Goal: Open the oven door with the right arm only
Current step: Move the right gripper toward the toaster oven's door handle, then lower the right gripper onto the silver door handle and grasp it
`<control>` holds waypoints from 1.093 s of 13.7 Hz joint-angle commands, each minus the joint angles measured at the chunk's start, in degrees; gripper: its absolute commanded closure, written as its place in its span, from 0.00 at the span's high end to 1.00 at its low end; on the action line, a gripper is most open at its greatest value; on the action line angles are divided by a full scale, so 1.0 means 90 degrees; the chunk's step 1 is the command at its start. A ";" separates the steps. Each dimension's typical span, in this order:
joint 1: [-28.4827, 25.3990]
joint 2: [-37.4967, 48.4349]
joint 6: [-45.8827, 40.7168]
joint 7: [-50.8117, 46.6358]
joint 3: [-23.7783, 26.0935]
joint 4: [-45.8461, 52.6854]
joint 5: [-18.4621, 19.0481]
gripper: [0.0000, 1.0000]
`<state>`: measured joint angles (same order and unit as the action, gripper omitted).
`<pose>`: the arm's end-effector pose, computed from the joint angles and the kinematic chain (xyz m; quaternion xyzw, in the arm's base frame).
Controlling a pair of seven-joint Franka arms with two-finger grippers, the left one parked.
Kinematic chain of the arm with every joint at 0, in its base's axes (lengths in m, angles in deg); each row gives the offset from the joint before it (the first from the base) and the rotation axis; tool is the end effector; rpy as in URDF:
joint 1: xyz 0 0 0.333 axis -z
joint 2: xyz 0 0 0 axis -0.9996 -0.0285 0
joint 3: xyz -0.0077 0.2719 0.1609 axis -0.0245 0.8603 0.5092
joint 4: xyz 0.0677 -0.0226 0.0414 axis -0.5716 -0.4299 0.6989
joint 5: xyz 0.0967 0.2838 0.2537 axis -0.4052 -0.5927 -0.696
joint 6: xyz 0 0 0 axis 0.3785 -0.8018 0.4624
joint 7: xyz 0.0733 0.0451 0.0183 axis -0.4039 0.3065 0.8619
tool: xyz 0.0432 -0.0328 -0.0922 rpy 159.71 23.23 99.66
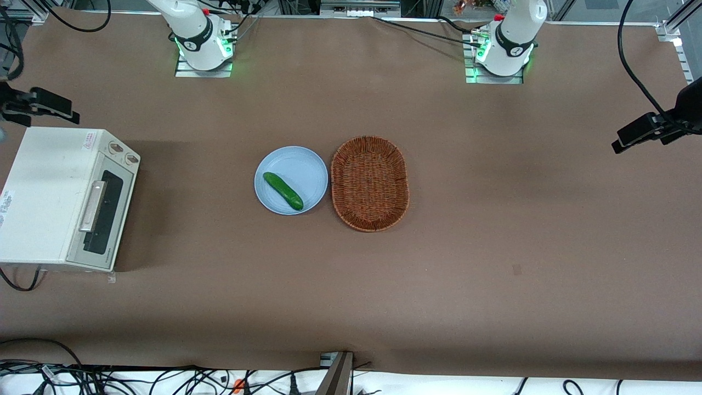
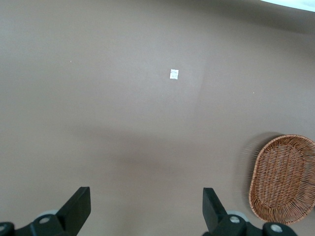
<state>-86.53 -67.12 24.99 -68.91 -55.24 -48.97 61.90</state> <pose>0.5702 -0.0243 0.6089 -0.9947 -0.0324 0.0963 0.0174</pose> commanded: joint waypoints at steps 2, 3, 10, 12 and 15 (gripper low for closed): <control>-0.0223 -0.0477 -0.0051 -0.0041 0.0027 -0.0054 0.0091 1.00; -0.0301 -0.0643 -0.0022 -0.0042 0.0027 -0.0054 0.0110 0.99; -0.0907 -0.1689 0.0349 -0.0686 0.0027 -0.0074 0.1485 0.43; -0.0898 -0.1913 0.0476 -0.0638 0.0017 -0.0074 0.1750 0.18; -0.0878 -0.2226 0.0652 -0.0579 0.0017 -0.0074 0.2501 0.00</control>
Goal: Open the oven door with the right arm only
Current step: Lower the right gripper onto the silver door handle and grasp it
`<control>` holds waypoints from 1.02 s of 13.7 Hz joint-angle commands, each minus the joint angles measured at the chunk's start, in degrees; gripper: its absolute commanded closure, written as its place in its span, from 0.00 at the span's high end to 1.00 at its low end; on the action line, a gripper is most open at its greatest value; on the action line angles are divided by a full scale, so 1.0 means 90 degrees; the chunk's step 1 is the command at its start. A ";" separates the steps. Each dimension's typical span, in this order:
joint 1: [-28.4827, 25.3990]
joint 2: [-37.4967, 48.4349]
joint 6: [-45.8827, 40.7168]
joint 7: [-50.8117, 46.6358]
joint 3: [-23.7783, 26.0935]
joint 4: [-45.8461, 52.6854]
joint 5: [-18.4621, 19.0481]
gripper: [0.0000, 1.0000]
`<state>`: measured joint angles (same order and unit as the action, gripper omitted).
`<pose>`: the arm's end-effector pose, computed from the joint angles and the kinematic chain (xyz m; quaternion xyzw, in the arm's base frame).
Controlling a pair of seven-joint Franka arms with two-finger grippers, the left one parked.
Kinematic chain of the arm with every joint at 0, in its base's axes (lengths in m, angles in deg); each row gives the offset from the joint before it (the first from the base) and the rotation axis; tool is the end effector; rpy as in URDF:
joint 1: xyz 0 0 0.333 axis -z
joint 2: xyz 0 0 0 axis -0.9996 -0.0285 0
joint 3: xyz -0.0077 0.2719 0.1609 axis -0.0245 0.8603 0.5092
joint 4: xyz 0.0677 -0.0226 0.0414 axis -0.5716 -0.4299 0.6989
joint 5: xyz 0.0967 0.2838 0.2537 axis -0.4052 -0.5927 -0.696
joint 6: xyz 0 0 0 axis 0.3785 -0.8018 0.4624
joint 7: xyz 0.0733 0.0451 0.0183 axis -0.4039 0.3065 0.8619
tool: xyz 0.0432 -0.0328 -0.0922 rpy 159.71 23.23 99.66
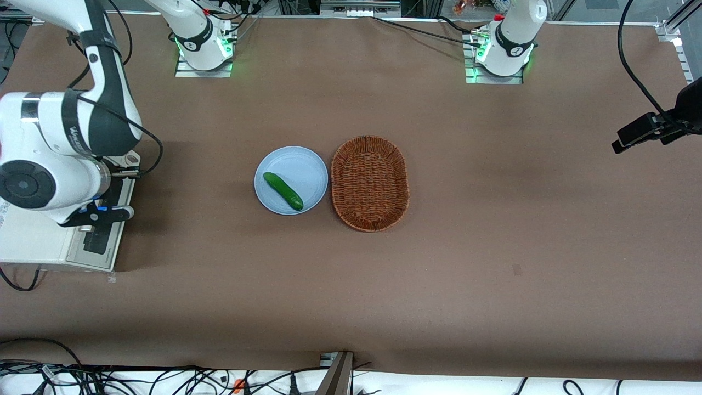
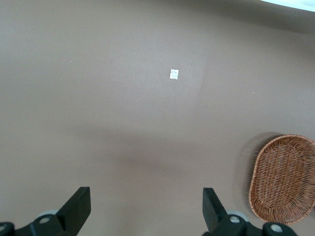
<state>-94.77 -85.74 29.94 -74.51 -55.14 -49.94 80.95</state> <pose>0.6399 0.0274 0.4132 0.9603 0.0656 -0.2138 0.1666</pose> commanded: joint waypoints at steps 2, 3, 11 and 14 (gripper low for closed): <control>0.0057 -0.0372 0.0336 0.0043 -0.0003 0.0044 0.0842 0.00; 0.0076 -0.0451 0.0415 0.0043 -0.0013 0.0044 0.0999 0.00; 0.0379 -0.0744 0.0933 0.0531 -0.0043 0.0044 0.1460 0.00; 0.0379 -0.0832 0.1030 0.0531 -0.0043 0.0044 0.1469 0.00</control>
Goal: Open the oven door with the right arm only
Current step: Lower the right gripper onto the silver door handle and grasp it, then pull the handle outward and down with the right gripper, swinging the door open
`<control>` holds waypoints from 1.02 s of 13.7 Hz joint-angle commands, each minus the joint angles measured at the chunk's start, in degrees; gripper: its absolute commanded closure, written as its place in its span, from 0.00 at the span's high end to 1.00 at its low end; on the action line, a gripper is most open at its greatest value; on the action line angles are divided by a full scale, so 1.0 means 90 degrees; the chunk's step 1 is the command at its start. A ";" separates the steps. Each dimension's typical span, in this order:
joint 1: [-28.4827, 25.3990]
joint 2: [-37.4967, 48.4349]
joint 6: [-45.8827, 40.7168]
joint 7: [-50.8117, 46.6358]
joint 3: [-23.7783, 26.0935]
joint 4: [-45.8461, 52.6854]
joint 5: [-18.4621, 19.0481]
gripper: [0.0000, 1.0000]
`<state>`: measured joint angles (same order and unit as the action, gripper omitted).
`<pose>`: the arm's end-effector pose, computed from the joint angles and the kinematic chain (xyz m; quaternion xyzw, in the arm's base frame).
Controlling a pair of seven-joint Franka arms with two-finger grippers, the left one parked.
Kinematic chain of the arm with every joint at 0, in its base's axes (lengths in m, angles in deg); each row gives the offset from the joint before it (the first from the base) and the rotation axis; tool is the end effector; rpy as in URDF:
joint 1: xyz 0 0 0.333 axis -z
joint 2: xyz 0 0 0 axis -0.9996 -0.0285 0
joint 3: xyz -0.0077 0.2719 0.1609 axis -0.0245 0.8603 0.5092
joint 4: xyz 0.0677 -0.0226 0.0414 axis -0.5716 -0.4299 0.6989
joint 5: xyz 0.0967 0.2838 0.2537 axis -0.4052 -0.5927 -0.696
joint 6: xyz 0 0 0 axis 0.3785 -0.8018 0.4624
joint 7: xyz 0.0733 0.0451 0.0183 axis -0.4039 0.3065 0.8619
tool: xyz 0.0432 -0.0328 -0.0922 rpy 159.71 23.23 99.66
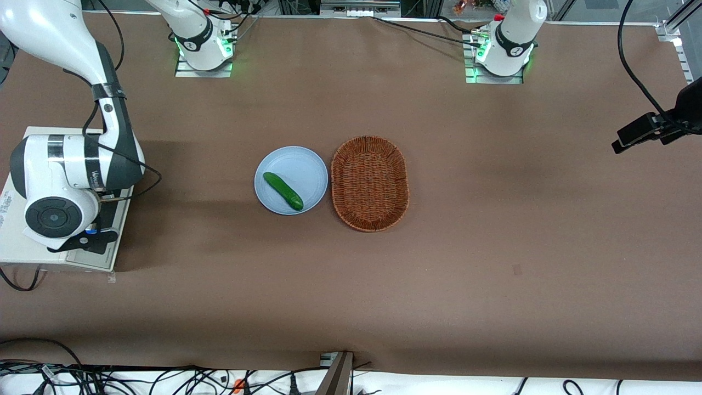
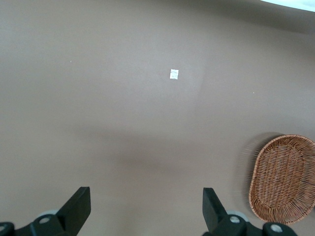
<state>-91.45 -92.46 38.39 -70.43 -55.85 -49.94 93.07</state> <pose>0.6693 -0.0321 0.3502 0.9383 0.1076 -0.2088 0.2538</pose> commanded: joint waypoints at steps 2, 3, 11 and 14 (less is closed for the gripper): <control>0.0039 -0.0124 0.0199 0.0078 0.0036 0.0043 0.0113 0.00; 0.0078 -0.0182 0.0267 0.0078 0.0036 0.0033 0.0113 0.00; 0.0079 -0.0319 0.0463 0.0039 0.0045 0.0043 -0.0052 0.00; 0.0079 -0.0397 0.0609 -0.0029 0.0045 0.0043 -0.0287 0.00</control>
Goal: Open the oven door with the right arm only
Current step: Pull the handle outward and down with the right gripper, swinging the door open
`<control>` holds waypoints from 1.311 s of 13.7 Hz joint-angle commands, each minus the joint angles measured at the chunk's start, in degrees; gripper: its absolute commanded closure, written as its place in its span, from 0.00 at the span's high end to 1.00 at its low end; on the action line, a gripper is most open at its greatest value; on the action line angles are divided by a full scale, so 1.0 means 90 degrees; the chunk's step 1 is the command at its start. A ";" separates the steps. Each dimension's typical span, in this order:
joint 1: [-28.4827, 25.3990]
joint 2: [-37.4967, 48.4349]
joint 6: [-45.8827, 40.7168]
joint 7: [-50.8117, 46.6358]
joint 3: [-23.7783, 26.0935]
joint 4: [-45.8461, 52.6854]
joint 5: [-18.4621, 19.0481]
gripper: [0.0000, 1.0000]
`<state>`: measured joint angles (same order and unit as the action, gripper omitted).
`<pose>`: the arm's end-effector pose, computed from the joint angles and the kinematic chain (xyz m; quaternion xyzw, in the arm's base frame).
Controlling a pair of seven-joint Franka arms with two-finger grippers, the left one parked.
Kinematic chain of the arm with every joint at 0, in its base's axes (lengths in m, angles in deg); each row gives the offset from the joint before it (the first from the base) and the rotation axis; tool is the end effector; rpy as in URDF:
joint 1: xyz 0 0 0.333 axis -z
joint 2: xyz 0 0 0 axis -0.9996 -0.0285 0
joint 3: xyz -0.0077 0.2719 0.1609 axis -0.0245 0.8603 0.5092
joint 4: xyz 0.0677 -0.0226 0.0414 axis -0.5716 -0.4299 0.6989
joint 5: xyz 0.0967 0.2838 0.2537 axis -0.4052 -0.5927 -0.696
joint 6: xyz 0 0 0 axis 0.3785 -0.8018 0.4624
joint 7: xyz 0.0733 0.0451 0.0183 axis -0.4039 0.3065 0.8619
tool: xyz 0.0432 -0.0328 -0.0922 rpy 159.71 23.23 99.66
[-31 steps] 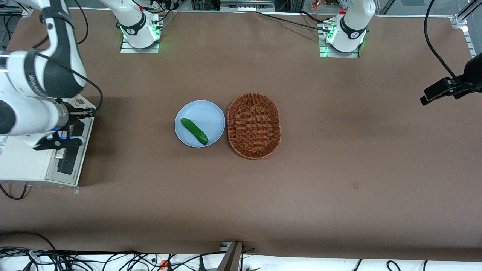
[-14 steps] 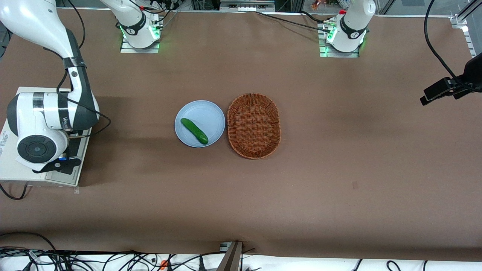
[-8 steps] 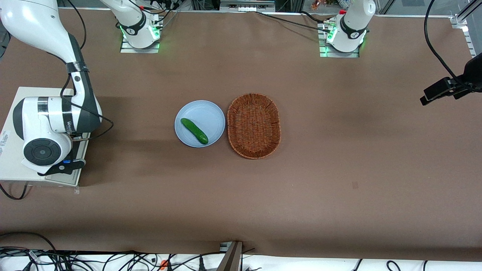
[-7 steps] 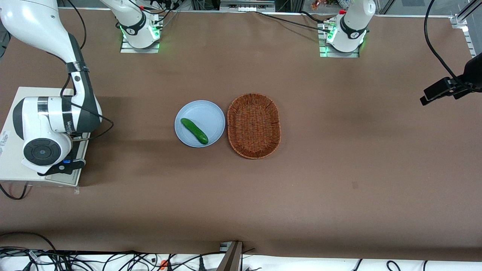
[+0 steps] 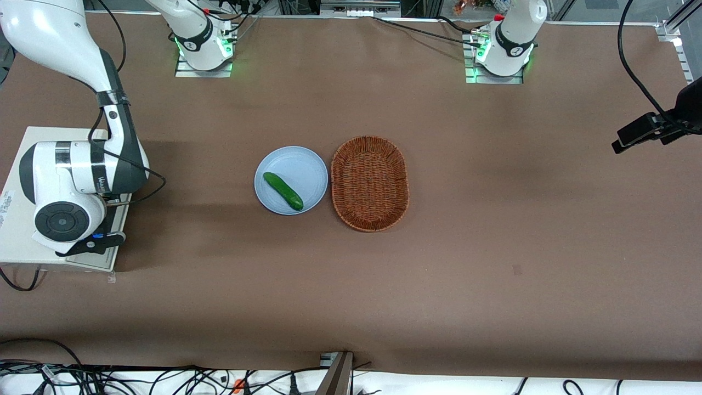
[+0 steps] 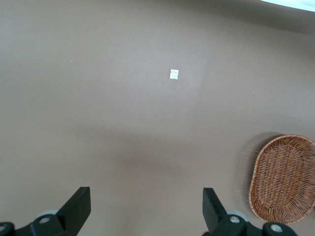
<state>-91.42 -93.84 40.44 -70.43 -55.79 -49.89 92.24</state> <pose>0.6739 -0.0288 0.3347 0.9411 0.1139 -0.2029 0.2455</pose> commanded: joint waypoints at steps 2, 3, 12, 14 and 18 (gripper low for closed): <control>0.0056 -0.0293 0.0479 -0.0049 0.0039 0.0037 -0.0214 0.00; 0.0047 -0.0341 0.0537 -0.0068 0.0039 0.0037 -0.0224 0.00; 0.0047 -0.0771 0.1084 -0.0156 0.0039 0.0027 -0.0361 0.00; 0.0047 -0.0869 0.1250 -0.0156 0.0039 0.0027 -0.0429 0.00; 0.0047 -0.1054 0.1514 -0.0156 0.0039 0.0027 -0.0478 0.00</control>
<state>-93.34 -97.74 45.91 -72.82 -52.81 -50.26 83.59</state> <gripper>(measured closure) 0.991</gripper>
